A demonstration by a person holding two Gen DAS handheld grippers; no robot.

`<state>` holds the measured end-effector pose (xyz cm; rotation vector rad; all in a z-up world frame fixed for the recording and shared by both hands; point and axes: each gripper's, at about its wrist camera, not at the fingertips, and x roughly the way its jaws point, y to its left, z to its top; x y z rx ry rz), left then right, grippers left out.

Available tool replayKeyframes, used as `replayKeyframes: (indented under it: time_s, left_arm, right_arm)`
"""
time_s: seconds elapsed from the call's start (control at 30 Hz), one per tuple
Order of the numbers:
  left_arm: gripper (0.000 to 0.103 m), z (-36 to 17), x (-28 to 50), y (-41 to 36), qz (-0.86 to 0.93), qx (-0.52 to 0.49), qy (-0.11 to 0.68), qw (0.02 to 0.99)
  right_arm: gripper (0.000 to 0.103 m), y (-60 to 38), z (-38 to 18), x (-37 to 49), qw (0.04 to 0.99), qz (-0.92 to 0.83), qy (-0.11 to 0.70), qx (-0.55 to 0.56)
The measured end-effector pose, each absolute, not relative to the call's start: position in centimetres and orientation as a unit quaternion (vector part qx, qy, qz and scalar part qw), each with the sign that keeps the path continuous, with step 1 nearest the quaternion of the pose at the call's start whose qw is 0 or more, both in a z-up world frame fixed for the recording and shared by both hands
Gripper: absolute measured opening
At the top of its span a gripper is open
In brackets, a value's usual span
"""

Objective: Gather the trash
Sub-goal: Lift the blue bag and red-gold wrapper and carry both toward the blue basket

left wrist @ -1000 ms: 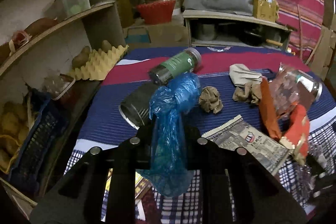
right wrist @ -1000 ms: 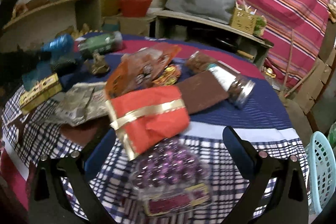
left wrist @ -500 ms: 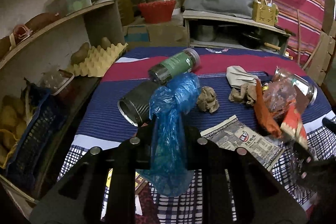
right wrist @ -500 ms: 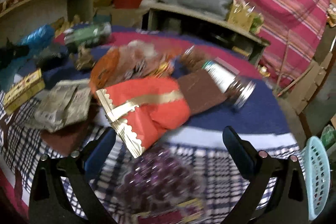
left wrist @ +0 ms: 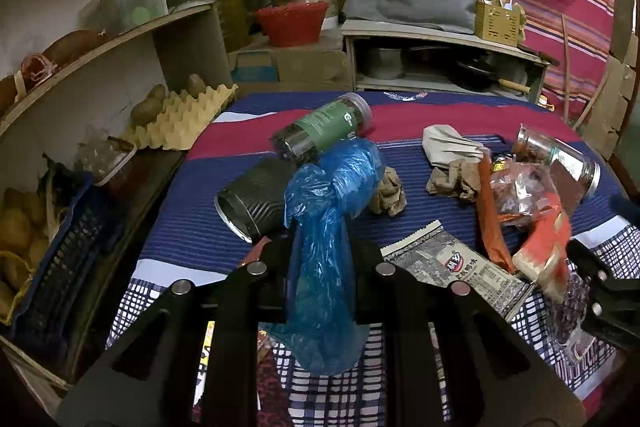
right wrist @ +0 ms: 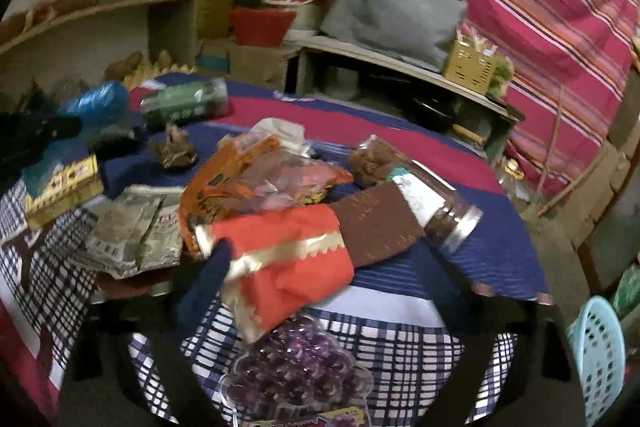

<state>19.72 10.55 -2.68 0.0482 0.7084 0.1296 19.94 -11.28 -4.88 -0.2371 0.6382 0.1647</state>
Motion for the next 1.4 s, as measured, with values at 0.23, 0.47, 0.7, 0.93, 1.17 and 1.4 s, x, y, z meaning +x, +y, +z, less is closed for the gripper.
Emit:
replayKeyframes:
  time_s: [0.23,0.47,0.7,0.93,1.17,1.4]
  left_arm:
    - [0.018,-3.0,19.8,10.8,0.067,0.019,0.351,0.934]
    - [0.018,-2.8,19.7,11.0,0.067,0.014,0.349,0.935]
    - [0.018,-2.7,19.6,10.9,0.065,0.018,0.350,0.934]
    - [0.018,-2.7,19.5,10.7,0.060,0.018,0.350,0.935]
    - [0.012,-2.1,19.0,10.8,0.040,0.015,0.339,0.940]
    - [0.010,0.1,17.0,9.1,0.014,0.031,0.304,0.952]
  right_arm:
    - [0.067,-11.2,-6.0,20.4,0.925,0.108,0.348,-0.105]
    - [0.087,-9.3,-7.2,19.5,0.918,0.097,0.352,-0.158]
    - [0.060,-9.0,-7.9,20.2,0.913,0.113,0.357,-0.163]
    - [0.035,-9.9,-6.3,20.0,0.919,0.140,0.345,-0.129]
    - [0.033,-12.7,-4.4,19.2,0.928,0.147,0.337,-0.067]
    - [0.033,-17.9,-1.3,16.8,0.936,0.156,0.315,0.023]
